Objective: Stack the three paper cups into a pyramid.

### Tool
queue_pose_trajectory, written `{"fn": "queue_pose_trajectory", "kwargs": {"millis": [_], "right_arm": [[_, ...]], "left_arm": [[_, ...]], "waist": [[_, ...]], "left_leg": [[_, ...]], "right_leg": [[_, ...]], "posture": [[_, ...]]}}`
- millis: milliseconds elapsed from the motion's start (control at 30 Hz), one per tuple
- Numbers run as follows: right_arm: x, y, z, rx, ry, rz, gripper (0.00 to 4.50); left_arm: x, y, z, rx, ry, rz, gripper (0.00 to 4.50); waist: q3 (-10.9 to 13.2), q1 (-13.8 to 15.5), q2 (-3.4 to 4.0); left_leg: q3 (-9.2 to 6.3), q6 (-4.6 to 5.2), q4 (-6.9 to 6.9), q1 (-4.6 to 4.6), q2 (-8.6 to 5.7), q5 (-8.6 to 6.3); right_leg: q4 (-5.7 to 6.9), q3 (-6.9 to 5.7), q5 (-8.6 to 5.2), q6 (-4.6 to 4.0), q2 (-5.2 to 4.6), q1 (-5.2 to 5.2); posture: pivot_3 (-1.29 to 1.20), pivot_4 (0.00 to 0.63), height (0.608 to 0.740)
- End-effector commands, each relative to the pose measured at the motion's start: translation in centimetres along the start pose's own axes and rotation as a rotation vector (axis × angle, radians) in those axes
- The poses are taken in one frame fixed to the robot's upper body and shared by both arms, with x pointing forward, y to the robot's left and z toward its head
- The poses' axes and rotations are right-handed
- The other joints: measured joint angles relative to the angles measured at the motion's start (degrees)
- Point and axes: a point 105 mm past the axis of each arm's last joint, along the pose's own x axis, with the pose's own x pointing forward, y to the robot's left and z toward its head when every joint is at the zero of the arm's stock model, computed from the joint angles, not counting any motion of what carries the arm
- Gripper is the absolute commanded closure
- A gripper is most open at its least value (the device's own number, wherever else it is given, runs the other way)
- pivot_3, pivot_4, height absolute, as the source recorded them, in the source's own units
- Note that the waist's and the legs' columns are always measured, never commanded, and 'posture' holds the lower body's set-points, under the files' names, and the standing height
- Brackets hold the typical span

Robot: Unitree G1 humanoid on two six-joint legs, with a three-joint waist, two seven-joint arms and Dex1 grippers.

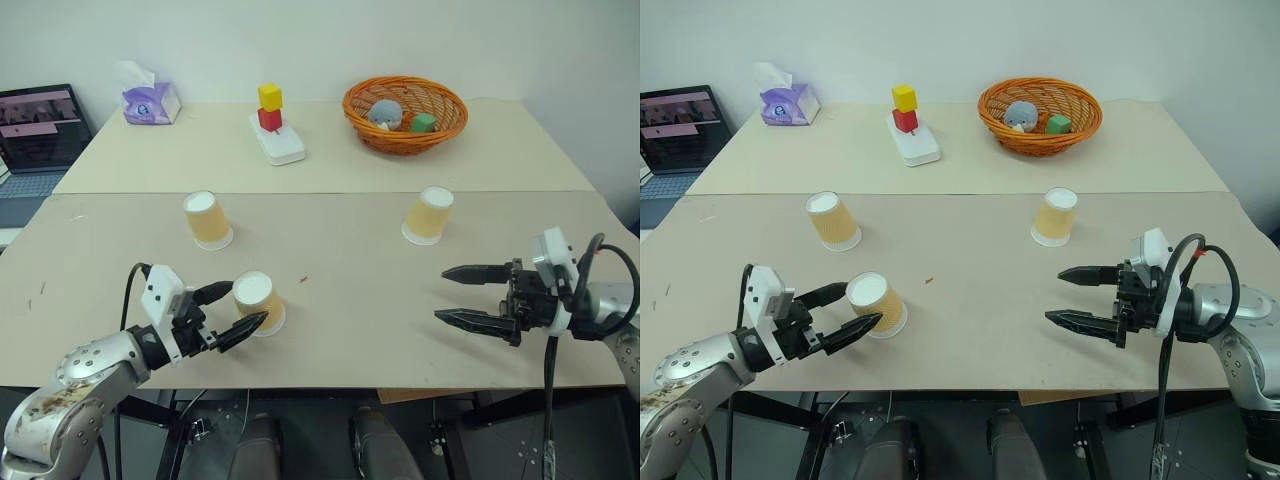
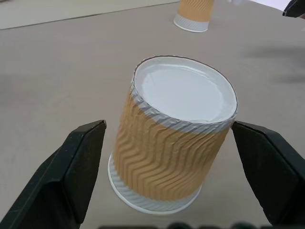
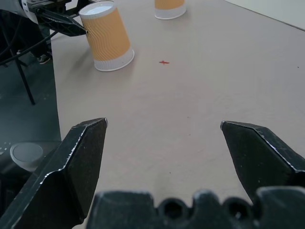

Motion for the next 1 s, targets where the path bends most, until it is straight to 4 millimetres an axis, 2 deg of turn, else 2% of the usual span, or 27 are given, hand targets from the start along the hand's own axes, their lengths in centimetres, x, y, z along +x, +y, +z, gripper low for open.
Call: {"fn": "queue_pose_trajectory", "kwargs": {"millis": [33, 433, 533, 567, 633, 800, 1000], "right_arm": [[-0.5, 0.0, 1.6, -0.075, -0.032, -0.016, 0.00], [-0.4, -0.2, 1.6, -0.074, -0.034, -0.023, 0.00], [-0.4, -0.2, 1.7, -0.075, -0.038, -0.024, 0.00], [-0.4, -0.2, 1.7, -0.076, -0.038, -0.025, 0.00], [-0.4, -0.2, 1.7, -0.076, -0.037, -0.025, 0.00], [-0.2, -0.3, 1.8, -0.075, -0.035, -0.024, 0.00], [-0.2, -0.3, 1.9, -0.077, -0.036, -0.020, 0.00]], "left_arm": [[0.3, -0.2, 0.9, 0.040, -0.042, -0.012, 0.01], [1.0, 0.3, 1.1, 0.044, -0.064, 0.009, 0.01], [1.1, 0.4, 1.1, 0.041, -0.073, 0.018, 0.72], [1.2, 0.4, 1.0, 0.043, -0.072, 0.019, 1.21], [1.3, 0.5, 0.9, 0.049, -0.063, 0.031, 1.88], [1.6, 1.0, 0.9, 0.059, -0.080, 0.056, 1.88], [2.6, 2.0, 2.1, 0.068, -0.122, 0.050, 1.88]], "waist": [[0.00, 0.01, 0.00], [0.00, 0.02, 0.00], [0.00, 0.06, 0.00], [0.00, 0.05, 0.00], [0.00, 0.04, 0.00], [0.00, 0.06, 0.01], [0.02, 0.13, 0.00]], "left_leg": [[-0.02, 0.00, 0.00, 0.00, 0.00, 0.00], [-0.06, 0.00, 0.00, 0.02, 0.00, 0.00], [-0.08, 0.00, 0.00, 0.03, -0.01, 0.00], [-0.08, 0.00, 0.00, 0.05, -0.01, 0.00], [-0.08, 0.00, 0.00, 0.05, -0.01, 0.00], [-0.10, 0.00, 0.00, 0.15, -0.01, 0.00], [-0.16, 0.01, -0.05, 0.52, -0.01, -0.01]], "right_leg": [[0.00, 0.01, 0.00, 0.00, 0.00, 0.00], [0.00, -0.01, 0.00, 0.00, 0.00, 0.04], [0.00, -0.01, 0.00, 0.00, 0.00, 0.06], [0.00, -0.02, 0.00, 0.00, 0.00, 0.09], [-0.01, -0.03, 0.00, 0.00, 0.00, 0.09], [-0.03, -0.07, 0.00, 0.00, 0.00, 0.24], [-0.24, -0.28, 0.00, 0.00, 0.00, 0.77]], "posture": [[0.00, 0.150, 0.652], [0.00, 0.150, 0.652], [0.00, 0.150, 0.652], [0.00, 0.150, 0.652], [0.00, 0.150, 0.652], [0.00, 0.150, 0.652], [0.00, 0.150, 0.652]]}}
